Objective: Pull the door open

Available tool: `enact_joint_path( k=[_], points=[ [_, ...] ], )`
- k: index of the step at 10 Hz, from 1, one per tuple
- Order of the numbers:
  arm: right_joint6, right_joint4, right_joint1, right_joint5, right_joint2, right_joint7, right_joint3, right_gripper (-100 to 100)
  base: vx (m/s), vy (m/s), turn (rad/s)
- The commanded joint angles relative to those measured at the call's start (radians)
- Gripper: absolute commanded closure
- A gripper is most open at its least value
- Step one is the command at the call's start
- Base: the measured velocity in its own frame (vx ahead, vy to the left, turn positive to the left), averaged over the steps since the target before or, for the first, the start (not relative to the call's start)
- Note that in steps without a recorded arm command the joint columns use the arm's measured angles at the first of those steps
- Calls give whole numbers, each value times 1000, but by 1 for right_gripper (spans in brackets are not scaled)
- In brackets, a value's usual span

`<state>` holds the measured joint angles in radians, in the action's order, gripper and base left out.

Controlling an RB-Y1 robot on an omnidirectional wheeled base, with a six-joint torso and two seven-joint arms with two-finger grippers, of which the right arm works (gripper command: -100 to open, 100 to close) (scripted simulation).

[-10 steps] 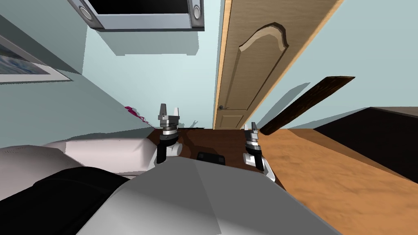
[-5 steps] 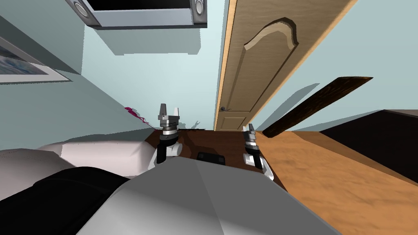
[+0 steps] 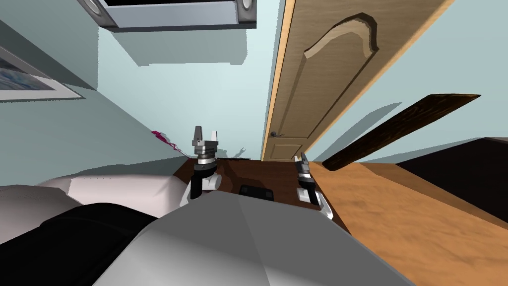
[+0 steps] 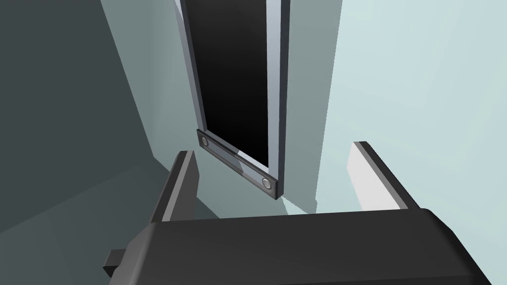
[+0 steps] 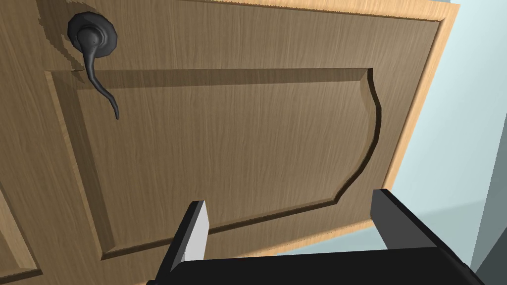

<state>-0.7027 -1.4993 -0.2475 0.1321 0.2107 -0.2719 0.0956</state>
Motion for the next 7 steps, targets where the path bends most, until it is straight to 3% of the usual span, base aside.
enact_joint_path(
  k=[1, 7],
  points=[
    [-8, 46, 15, 9, 8, -11, 4, -100, 120, 30, 32],
    [-26, 191, 60, 42, 41, -54, 17, -100, 101, 38, 29]
  ],
)
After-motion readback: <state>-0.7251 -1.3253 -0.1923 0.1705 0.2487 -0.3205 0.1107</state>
